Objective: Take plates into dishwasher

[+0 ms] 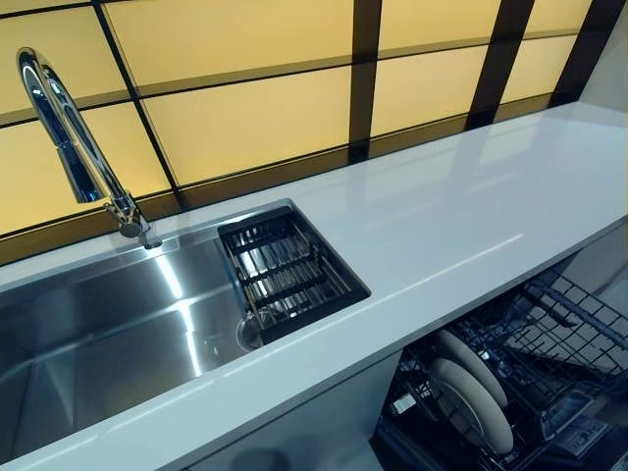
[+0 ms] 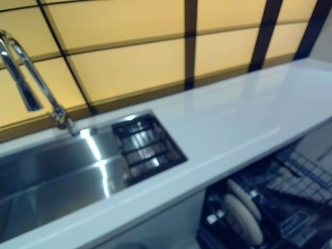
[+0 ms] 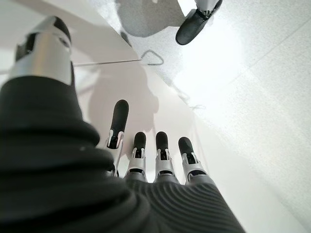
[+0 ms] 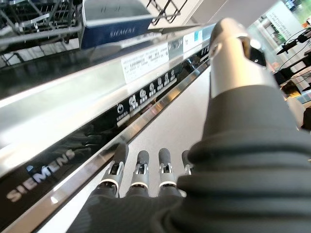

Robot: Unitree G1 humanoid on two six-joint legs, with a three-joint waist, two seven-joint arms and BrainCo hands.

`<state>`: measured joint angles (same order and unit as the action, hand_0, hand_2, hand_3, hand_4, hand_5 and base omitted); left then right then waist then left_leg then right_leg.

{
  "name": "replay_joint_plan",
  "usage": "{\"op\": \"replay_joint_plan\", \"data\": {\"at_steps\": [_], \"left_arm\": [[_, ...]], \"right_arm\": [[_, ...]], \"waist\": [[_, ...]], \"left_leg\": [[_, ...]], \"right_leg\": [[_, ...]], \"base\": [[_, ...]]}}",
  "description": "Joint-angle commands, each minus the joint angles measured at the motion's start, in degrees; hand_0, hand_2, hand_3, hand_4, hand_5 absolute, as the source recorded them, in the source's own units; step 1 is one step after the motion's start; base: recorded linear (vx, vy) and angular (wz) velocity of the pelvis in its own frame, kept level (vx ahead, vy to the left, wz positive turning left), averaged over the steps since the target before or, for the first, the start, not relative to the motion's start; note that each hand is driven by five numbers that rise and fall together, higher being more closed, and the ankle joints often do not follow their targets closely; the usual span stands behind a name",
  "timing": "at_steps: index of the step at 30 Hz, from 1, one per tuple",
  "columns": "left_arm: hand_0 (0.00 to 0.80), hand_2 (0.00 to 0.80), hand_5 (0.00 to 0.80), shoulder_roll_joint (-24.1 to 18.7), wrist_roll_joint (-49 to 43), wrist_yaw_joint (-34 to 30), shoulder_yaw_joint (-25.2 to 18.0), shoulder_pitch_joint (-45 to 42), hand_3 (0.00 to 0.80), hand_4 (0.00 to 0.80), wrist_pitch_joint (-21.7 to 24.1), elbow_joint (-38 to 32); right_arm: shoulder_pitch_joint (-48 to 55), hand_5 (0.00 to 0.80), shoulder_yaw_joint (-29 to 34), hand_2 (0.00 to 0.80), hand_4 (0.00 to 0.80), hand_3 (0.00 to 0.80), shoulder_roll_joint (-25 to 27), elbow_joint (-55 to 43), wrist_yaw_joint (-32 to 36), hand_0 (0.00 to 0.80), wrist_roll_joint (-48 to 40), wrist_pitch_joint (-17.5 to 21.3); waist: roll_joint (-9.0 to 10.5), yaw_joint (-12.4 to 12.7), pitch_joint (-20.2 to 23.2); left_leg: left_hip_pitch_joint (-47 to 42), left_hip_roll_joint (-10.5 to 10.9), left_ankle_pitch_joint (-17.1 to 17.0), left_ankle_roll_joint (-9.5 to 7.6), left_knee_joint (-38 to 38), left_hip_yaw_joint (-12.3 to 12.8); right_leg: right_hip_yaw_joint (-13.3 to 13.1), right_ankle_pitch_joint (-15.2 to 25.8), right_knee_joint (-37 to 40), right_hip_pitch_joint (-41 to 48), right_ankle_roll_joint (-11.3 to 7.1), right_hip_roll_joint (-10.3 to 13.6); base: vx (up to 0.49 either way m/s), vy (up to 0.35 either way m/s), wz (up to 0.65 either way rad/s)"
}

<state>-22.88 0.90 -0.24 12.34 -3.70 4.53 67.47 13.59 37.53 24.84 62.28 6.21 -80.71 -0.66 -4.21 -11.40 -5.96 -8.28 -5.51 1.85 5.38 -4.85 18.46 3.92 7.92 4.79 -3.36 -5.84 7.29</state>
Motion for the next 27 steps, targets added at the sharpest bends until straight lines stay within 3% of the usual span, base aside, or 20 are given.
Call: {"op": "replay_joint_plan", "data": {"at_steps": [1, 10, 14, 21, 27], "left_arm": [[0.000, 0.000, 0.000, -3.96, 2.27, 2.47, -4.09, 7.23, 0.000, 0.000, 2.17, 0.56], [0.000, 0.000, 0.000, -2.43, 2.69, 3.48, -4.08, 6.94, 0.000, 0.000, 2.85, 0.99], [0.000, 0.000, 0.000, -2.87, 2.20, 3.56, -4.16, 6.94, 0.000, 0.000, 1.43, 0.74], [0.000, 0.000, 0.000, -3.12, 2.32, 4.29, -3.30, 6.29, 0.000, 0.000, 0.64, 0.08], [0.000, 0.000, 0.000, -2.95, 1.89, 3.99, -4.48, 7.52, 0.000, 0.000, 1.69, 3.05]], "right_arm": [[-4.21, 0.000, 0.76, 0.000, 0.000, 0.000, 3.18, 1.87, -2.06, 0.000, -1.44, -1.19], [-3.07, 0.000, 6.37, 0.000, 0.000, 0.000, 8.97, 6.20, -18.92, 0.000, -0.69, 1.75], [-1.07, 0.000, 7.70, 0.000, 0.000, 0.000, 9.67, 7.44, -25.81, 0.000, 2.30, 0.36], [-0.34, 0.000, 6.59, 0.000, 0.000, 0.000, 7.76, 9.69, -27.05, 0.000, 6.27, -0.95], [-2.74, 0.000, 1.43, 0.000, 0.000, 0.000, 2.09, 11.53, -27.98, 0.000, 8.23, 3.86]], "waist": [[1.20, 1.27, -0.25], [2.37, 2.16, 0.59], [3.35, 2.34, 0.89], [4.00, 2.26, 1.20], [3.53, 1.80, 2.08]], "left_leg": [[4.08, -0.46, -1.41, -1.47, 3.61, -4.87], [3.89, -1.65, -2.48, -0.24, 2.76, -5.81], [3.42, -1.88, -2.19, -0.33, 3.07, -6.16], [2.92, -1.87, -2.02, -0.66, 3.26, -6.47], [2.03, -1.70, -1.90, -0.70, 3.21, -5.37]], "right_leg": [[1.54, -5.75, -9.23, -0.07, -2.75, 3.27], [2.04, -5.43, -7.01, 2.02, -1.78, 1.93], [2.03, -5.47, -6.79, 2.73, -1.63, 1.51], [1.11, -5.30, -6.14, 3.47, -1.81, 1.27], [-0.08, -4.90, -5.50, 3.98, -2.50, 1.44]], "base": [[0.013, -0.032, 0.01], [0.033, 0.001, 0.04], [0.052, 0.002, 0.11], [0.022, 0.015, 0.00], [0.012, 0.017, -0.01]]}}
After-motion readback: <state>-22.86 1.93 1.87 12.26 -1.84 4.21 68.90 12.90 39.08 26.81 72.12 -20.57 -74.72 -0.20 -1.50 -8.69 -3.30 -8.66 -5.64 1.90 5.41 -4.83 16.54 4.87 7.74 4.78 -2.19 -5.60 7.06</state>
